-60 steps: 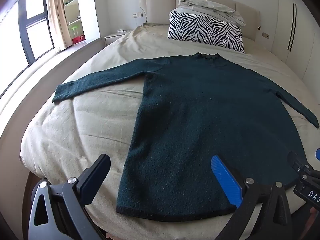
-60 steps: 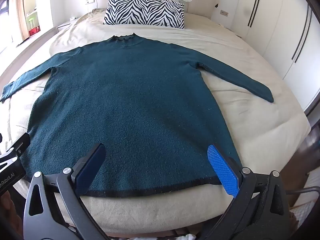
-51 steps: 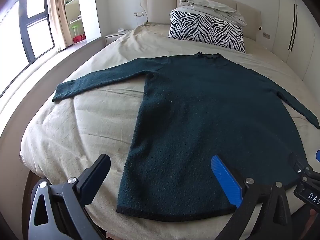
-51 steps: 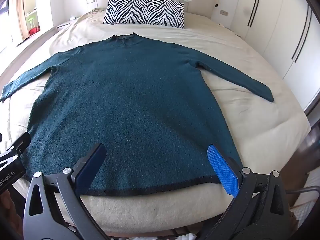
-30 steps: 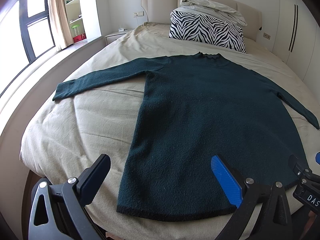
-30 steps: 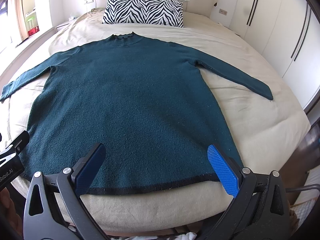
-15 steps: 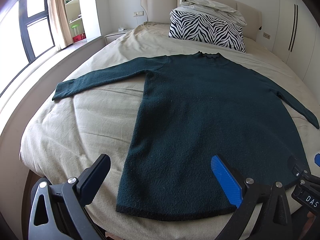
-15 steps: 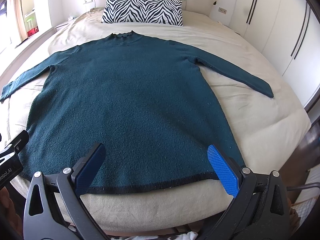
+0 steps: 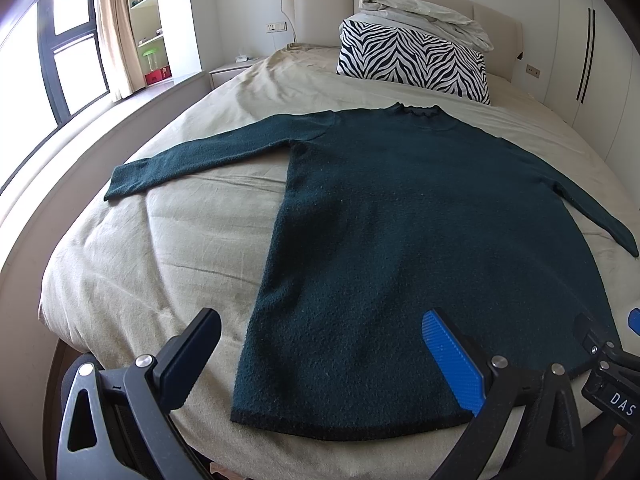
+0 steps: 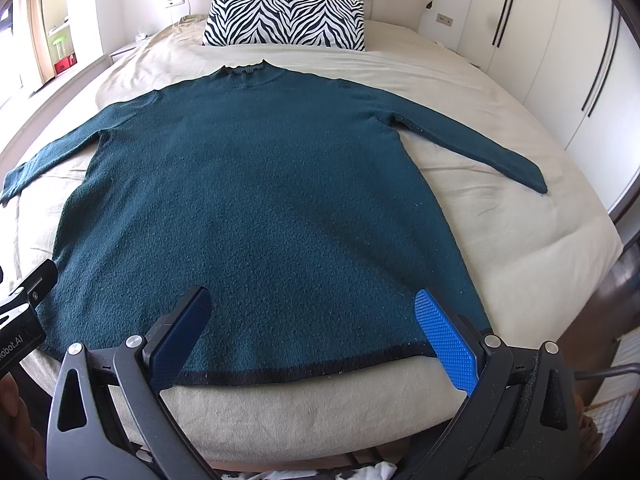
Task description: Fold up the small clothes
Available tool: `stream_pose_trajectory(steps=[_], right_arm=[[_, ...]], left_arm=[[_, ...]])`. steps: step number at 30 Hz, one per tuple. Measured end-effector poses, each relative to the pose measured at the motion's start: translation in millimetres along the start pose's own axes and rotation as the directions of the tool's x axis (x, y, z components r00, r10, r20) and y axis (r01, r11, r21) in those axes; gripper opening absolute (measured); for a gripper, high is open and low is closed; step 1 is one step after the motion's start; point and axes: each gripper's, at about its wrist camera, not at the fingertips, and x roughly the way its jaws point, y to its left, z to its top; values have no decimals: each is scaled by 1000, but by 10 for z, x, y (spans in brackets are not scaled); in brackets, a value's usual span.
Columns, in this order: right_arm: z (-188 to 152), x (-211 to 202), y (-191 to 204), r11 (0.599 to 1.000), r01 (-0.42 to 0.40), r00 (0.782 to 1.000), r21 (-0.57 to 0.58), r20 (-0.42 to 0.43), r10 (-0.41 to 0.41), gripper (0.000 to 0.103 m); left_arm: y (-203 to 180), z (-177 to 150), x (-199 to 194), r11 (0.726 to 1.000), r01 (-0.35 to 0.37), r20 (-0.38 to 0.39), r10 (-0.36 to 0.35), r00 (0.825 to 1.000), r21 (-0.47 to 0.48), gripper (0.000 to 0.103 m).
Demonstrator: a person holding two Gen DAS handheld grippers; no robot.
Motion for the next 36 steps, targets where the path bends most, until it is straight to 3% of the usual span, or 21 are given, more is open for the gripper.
stream_pose_trajectory(steps=[36], right_arm=[[-54,26,14,1000,-4,1000,6,-12,4,103]], left_arm=[[-1,-47,26,1000,-1,-11,1,1000,-7,103]])
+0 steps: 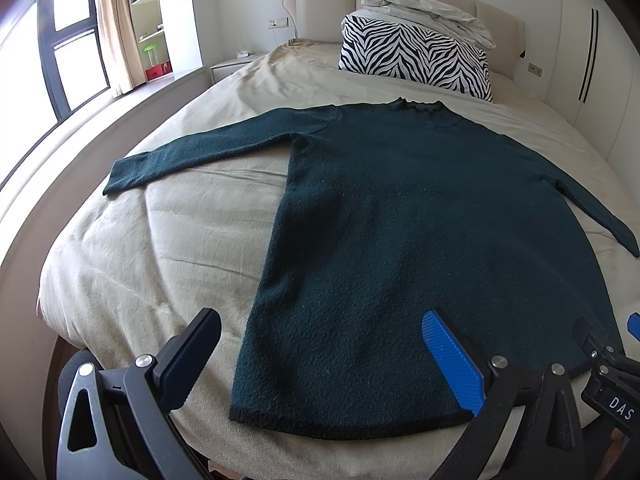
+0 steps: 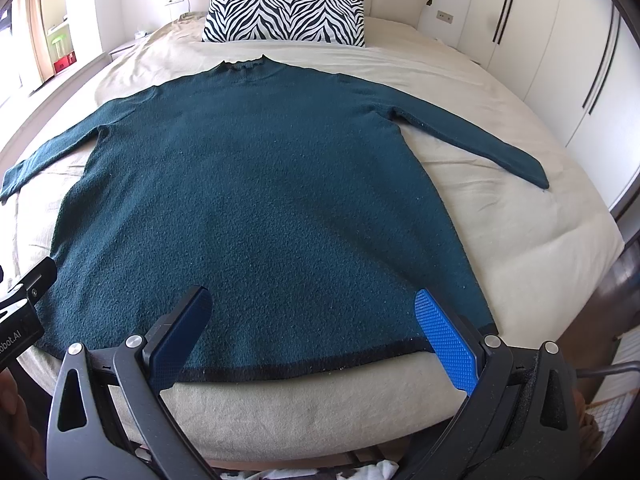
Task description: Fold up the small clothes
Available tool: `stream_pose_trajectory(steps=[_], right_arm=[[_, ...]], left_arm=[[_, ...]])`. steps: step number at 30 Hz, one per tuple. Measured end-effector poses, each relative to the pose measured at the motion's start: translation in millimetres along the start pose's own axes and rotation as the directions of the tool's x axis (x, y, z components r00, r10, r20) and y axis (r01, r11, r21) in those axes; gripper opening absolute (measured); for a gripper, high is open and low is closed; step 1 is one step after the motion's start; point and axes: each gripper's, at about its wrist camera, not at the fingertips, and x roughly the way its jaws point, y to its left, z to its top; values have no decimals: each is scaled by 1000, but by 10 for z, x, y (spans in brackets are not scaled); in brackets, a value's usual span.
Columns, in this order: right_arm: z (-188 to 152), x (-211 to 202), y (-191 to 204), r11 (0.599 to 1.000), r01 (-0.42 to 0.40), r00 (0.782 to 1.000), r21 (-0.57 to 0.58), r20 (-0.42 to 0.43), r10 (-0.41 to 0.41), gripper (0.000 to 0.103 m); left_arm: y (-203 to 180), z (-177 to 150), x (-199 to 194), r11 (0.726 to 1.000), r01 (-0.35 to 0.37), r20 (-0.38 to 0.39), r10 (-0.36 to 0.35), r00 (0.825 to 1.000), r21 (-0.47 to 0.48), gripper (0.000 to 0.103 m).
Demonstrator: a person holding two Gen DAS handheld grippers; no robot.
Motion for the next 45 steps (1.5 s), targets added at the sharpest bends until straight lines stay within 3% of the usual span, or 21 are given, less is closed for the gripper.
stream_pose_trajectory(steps=[8,15,21,26,30,32,35,37,39,41,45], right_arm=[[-2,69,-15,1000,-8,1000,5,-12,8,103],[36,255,-152,999,-24,999,49,-37,26,103],[122,416,-323,996,-46,998,81,-30,49,103],[266,530,-741,986,-86,996,140,22,84,103],[453,672,-1438,957,-141,988,254,104,118,103],[539,803,-1911,921,-175,981,349,141,134,103],[628,1076,-2683,827,-214,974,520,174,143,102],[697,1292,-3127,743,-235,971,626,181,155,97],[756,1544,-3527,642,-273,962,717,185,202,84],[800,1831,-3879,539,-291,952,790,183,246,81],[922,2276,-4309,410,-305,942,859,209,262,74]], left_arm=[[20,-23,44,1000,12,-8,-12,1000,-5,103],[47,-93,210,999,45,-64,-47,997,-24,103],[114,-15,376,986,134,-129,-146,981,-100,103],[104,130,425,980,149,-99,-163,982,-135,103],[-59,241,505,998,61,-141,-64,988,-25,103],[-71,284,536,998,55,-130,-58,990,-27,103],[-113,373,629,999,41,-134,-44,990,-23,103],[-158,438,721,999,48,-155,-51,987,-22,103],[-217,518,784,997,74,-150,-77,986,-30,103],[-295,607,842,993,109,-146,-114,983,-37,103],[-446,776,975,977,200,-147,-209,967,-77,103]])
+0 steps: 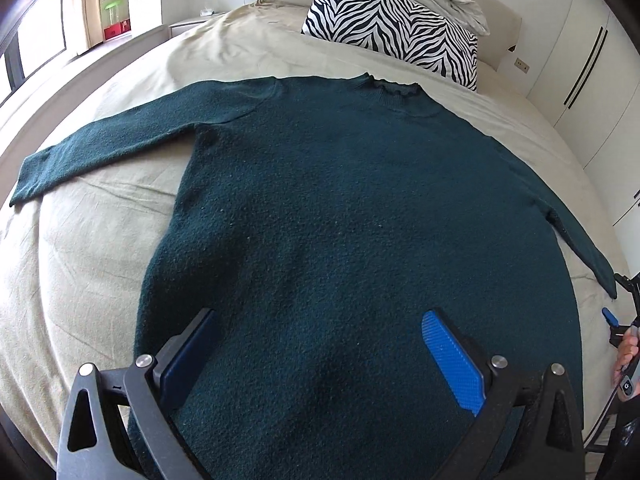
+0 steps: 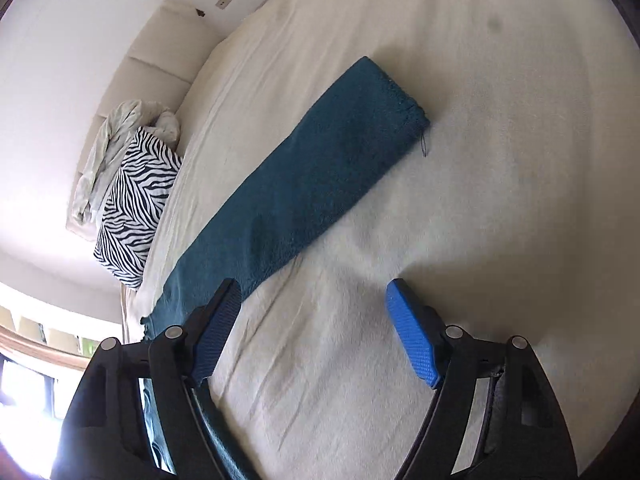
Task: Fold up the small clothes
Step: 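Reach the right gripper to the sleeve cuff and close on it, then carry the held sleeve with the right gripper across the sweater body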
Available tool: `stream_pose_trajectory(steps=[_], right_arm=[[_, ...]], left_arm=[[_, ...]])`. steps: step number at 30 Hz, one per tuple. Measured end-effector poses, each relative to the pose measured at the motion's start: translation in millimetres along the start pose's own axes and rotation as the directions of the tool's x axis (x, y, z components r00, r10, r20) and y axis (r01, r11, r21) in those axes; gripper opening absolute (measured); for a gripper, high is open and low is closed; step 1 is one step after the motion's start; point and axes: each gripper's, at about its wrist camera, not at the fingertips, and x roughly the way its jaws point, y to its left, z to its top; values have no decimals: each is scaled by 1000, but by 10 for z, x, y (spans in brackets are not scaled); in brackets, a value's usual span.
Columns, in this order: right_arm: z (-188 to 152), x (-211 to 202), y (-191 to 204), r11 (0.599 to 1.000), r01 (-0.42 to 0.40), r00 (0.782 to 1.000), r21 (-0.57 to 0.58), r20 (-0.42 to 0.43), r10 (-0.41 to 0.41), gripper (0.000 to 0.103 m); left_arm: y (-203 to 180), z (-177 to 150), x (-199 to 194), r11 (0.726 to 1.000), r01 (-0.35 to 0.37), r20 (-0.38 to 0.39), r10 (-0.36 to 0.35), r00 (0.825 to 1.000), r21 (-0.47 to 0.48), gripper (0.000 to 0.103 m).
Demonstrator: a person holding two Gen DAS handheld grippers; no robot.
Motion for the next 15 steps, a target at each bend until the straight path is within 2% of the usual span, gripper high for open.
stream_pose_trajectory(steps=[4,5,7,9,11,12,15], right_arm=[[373,305,-41,998,-23,999,61,45,20,74],[494,379,-52,998,-21,998,66,58,17,71],[667,529,-52,998,6,997,68,74,-11,58],[772,658,-20,995,83,994,62,67,-87,33],[829,707,110,992,126,988,0,90,-125,25],[821,726,227,991,123,988,-46,98,-118,8],[687,822,770,976,134,985,-174,127,-113,7]], left_arm=[[-130,126,165,997,78,-15,-79,997,-20,101],[-156,152,206,996,91,-19,-91,996,-23,100],[-191,195,293,992,121,-37,-122,992,-33,92],[-210,237,387,987,152,-59,-154,986,-43,85],[-221,277,483,983,176,-80,-180,980,-47,75],[-223,305,534,981,186,-90,-190,978,-50,70],[-192,378,620,975,210,-89,-215,972,-69,70]])
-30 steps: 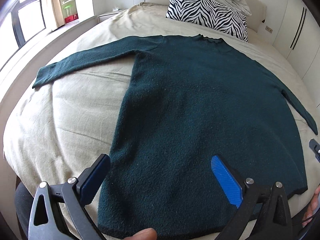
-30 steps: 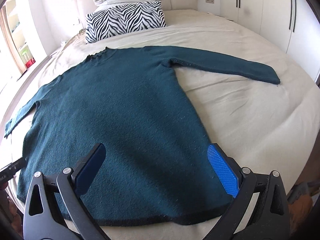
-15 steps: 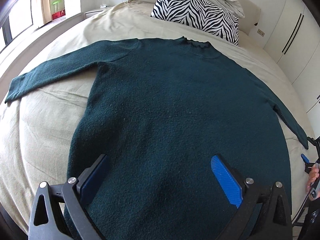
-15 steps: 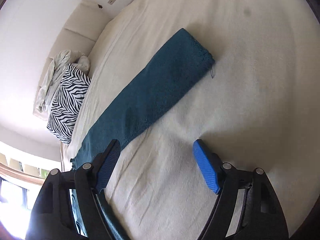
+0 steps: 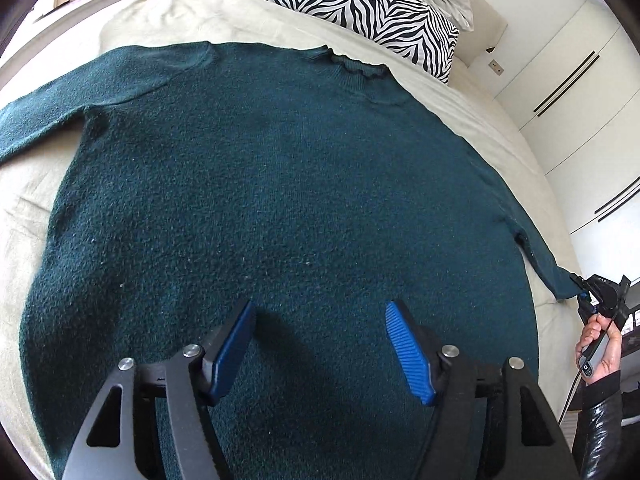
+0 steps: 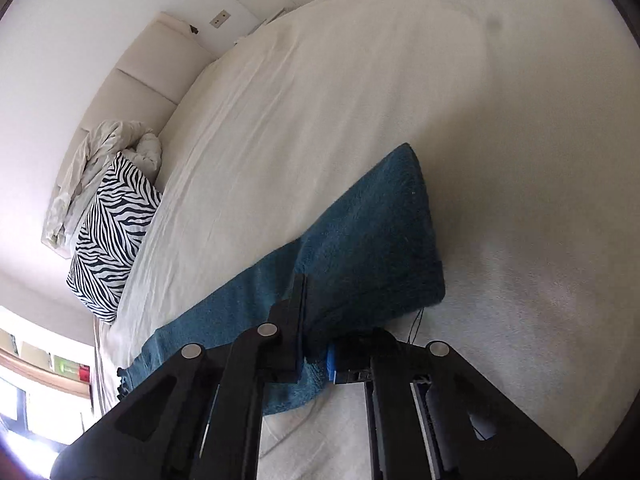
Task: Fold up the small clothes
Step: 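Carry the held sleeve with the right gripper across the sweater body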
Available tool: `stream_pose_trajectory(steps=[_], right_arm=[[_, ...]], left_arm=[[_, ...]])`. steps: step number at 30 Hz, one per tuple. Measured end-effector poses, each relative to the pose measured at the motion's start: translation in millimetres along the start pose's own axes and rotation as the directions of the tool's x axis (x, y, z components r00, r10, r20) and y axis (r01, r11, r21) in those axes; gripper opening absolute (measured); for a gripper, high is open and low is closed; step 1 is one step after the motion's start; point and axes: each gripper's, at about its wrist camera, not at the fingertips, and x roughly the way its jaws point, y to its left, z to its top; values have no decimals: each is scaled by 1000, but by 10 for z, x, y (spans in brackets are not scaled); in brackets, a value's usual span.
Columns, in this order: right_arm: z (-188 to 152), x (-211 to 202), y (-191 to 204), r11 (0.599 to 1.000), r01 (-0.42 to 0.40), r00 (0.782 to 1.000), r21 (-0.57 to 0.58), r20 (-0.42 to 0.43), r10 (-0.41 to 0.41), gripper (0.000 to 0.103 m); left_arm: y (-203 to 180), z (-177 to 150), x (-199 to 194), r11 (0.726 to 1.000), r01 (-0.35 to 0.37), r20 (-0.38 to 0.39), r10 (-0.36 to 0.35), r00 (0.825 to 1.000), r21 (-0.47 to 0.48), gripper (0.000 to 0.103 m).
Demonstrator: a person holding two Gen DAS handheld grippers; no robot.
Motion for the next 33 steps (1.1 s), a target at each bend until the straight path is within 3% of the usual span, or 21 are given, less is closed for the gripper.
stream_pose_trajectory(steps=[4,9,13,16,17,18,19,22,27,29,31,32,33], right_arm=[[-566,32,1206,966,-106,994,-236,-30,102,7],[-1341,315,2568,825,-316,947,-468,-213,242,7],[-2180,901,3028,743,-397,899,-538,-392,196,8],[-2835,1233,3091,685,-439,860,-581,-492,134,18],[-2884,1276,3044,673,-457,849,-581,-510,137,30],[-2968,1208,2961,663,-465,848,-586,-509,145,46],[-2950,1169,2910,655,-473,850,-590,-500,163,49],[-2869,1026,2707,651,-487,853,-582,-479,209,54],[-2530,1189,2277,734,-533,808,-422,-511,293,54],[-2361,1355,2109,777,-511,812,-369,-502,296,54],[-2221,1532,1905,798,-542,779,-262,-514,360,54],[-2170,1581,1833,805,-548,773,-228,-506,383,54],[-2126,1618,1781,809,-551,771,-206,-498,398,54]], left_arm=[[124,145,-24,999,22,34,-21,999,-48,70],[406,292,-112,986,61,82,-49,995,-156,70],[608,342,-110,963,150,91,-132,987,-226,72],[619,360,-58,956,179,77,-165,983,-233,79],[604,365,-52,956,186,78,-172,982,-227,82],[587,372,-41,955,192,80,-178,981,-224,87],[565,382,-22,954,199,82,-184,979,-225,92],[447,419,74,949,218,68,-208,976,-227,93],[117,534,249,957,224,38,-221,975,-184,93],[-25,579,405,970,187,-12,-191,982,-153,90],[-117,608,502,981,139,-25,-144,989,-136,79],[-158,627,525,985,117,-24,-121,992,-127,74],[-186,649,551,987,99,-32,-103,994,-123,60]])
